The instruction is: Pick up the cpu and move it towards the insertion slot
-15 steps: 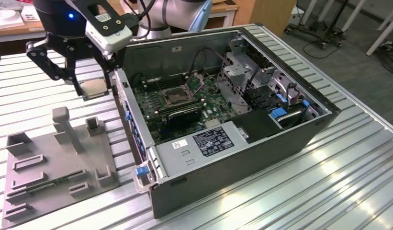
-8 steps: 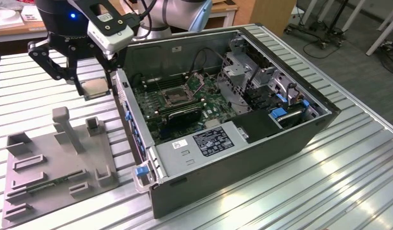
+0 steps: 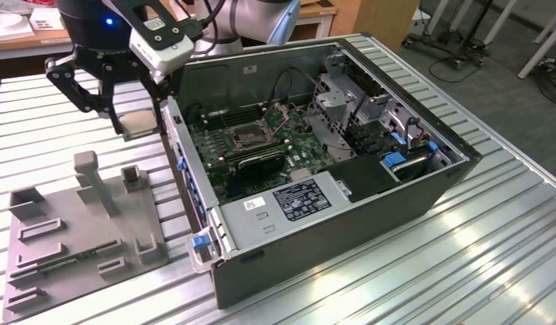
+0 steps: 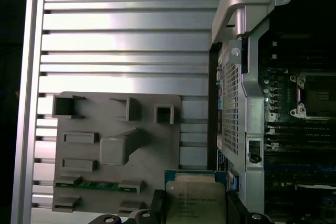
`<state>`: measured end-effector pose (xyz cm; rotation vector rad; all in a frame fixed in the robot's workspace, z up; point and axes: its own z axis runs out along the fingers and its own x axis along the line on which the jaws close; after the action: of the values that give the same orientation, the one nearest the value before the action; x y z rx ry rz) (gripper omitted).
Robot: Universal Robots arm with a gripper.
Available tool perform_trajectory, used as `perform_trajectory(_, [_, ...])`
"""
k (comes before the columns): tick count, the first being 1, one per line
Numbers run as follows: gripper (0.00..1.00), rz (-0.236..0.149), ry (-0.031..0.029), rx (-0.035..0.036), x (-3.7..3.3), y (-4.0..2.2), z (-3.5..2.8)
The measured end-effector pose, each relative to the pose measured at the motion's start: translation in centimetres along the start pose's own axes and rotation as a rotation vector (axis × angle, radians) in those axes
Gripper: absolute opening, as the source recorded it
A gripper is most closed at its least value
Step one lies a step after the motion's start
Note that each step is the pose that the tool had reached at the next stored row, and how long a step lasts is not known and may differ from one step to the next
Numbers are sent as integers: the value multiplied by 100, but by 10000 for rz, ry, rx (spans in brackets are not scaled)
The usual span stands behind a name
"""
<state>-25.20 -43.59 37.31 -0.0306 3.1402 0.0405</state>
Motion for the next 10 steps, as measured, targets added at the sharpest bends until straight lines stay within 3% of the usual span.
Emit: perform_trajectory(10, [54,0,1,-1,-178,-3,0])
